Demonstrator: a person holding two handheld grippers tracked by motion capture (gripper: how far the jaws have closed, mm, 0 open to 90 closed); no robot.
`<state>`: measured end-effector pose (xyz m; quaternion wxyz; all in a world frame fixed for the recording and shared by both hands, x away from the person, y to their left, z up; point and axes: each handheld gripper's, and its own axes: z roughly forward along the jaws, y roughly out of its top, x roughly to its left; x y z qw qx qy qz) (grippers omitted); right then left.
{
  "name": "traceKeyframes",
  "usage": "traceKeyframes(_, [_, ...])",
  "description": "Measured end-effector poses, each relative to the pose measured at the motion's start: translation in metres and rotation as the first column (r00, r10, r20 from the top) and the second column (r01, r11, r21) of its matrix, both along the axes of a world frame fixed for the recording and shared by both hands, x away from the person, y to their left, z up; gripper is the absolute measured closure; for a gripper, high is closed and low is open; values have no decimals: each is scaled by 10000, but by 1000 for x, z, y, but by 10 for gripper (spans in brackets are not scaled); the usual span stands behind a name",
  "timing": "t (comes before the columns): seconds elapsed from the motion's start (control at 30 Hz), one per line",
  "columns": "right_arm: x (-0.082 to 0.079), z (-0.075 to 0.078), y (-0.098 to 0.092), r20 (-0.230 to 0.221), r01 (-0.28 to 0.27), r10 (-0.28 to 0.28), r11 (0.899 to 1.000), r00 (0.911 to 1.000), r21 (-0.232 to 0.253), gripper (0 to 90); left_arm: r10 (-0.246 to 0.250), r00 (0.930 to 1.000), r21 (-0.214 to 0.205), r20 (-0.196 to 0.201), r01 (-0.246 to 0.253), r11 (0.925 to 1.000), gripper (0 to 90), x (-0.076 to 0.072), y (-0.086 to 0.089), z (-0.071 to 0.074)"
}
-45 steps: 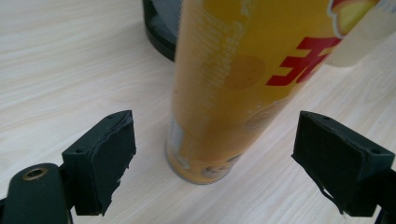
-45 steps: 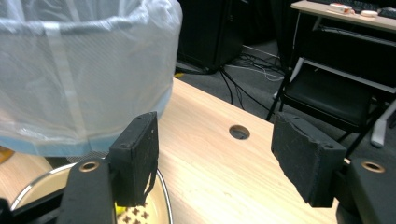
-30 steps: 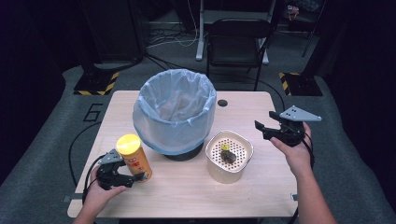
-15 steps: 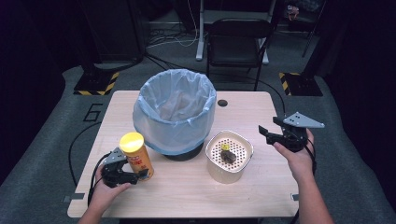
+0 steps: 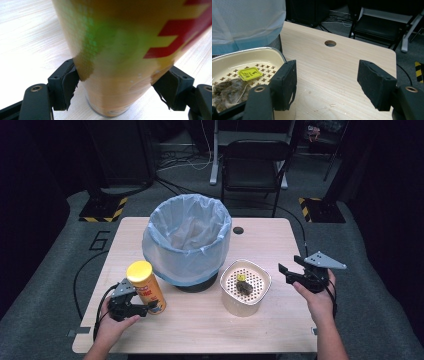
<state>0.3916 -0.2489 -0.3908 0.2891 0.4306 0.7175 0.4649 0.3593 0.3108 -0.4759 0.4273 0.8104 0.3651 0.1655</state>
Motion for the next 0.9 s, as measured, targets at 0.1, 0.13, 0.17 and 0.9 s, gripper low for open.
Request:
traceKeyframes(0.1, [0, -9, -1, -208, 89, -90, 10000, 9997, -45, 318, -23, 10000, 0, 81, 23, 10000, 245, -2, 0, 4])
traceKeyframes(0.13, [-1, -14, -1, -286, 161, -165, 9998, 9995, -136, 319, 20, 10000, -141, 74, -19, 9999, 245, -3, -1, 6])
traceKeyframes(0.17, [-1, -15, -1, -303, 167, -170, 9998, 9994, -122, 318, -61, 10000, -165, -66, 60, 9998, 245, -3, 0, 8])
traceKeyframes(0.9, [-17, -52, -14, -850, 523, -521, 9986, 9950, -9, 318, 146, 9994, -84, -308, -149, 9999, 246, -11, 6, 99])
